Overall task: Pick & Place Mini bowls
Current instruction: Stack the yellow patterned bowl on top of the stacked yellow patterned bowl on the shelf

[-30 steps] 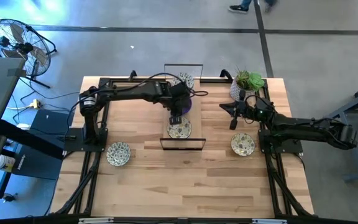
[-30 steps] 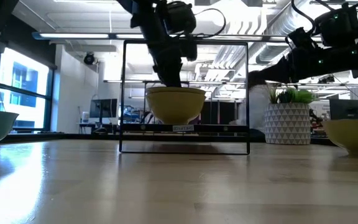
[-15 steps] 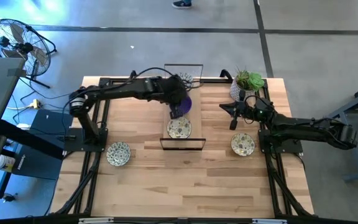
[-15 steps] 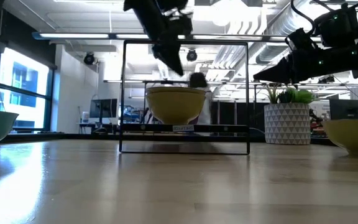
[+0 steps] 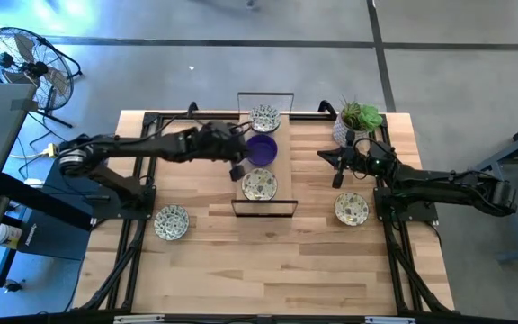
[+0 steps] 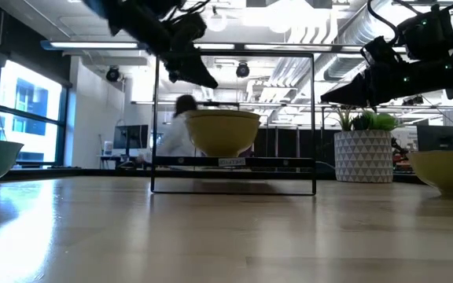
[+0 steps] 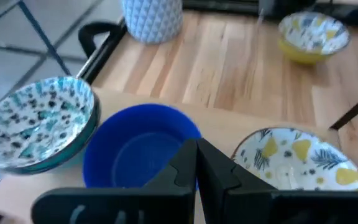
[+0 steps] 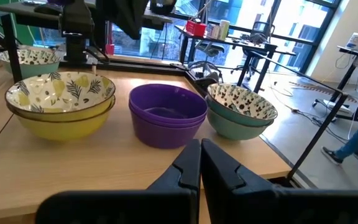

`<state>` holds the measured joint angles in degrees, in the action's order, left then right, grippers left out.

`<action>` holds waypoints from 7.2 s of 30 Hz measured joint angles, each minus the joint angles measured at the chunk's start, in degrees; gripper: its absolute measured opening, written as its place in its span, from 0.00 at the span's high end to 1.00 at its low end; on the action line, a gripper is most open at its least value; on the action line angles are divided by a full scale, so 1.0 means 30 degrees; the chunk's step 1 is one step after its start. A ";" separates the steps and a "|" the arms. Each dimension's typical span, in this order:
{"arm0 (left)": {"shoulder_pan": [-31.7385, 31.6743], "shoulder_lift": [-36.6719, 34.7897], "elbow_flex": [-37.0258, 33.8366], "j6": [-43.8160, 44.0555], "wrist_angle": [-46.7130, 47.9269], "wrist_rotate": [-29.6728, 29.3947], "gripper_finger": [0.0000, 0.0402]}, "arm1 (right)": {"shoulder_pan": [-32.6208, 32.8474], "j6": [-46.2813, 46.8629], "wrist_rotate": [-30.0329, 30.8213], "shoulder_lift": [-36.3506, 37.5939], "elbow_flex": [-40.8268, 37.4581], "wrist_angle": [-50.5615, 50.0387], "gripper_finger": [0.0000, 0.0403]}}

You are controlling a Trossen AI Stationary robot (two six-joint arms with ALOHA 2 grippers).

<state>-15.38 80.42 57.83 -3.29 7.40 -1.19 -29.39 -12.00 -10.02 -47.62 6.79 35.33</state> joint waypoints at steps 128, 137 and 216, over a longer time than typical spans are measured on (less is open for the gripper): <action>-0.2499 -0.3028 -1.4587 0.2856 -1.9897 0.5712 1.00 | 1.3240 0.4204 0.8921 -1.0617 1.5740 -2.7451 0.63; -0.2499 -0.3028 -1.4587 0.2850 -1.9863 0.5720 1.00 | 0.5757 0.6949 0.4418 -0.7926 1.6190 -2.8673 0.63; -0.4881 -0.3028 -1.7312 0.3770 -2.3926 0.8102 1.00 | 0.2285 0.7210 -0.4211 -1.8853 2.8072 -2.7485 0.98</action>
<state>-30.02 71.33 5.89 8.02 -64.37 23.11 -22.53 9.63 -22.65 -104.17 91.00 -47.12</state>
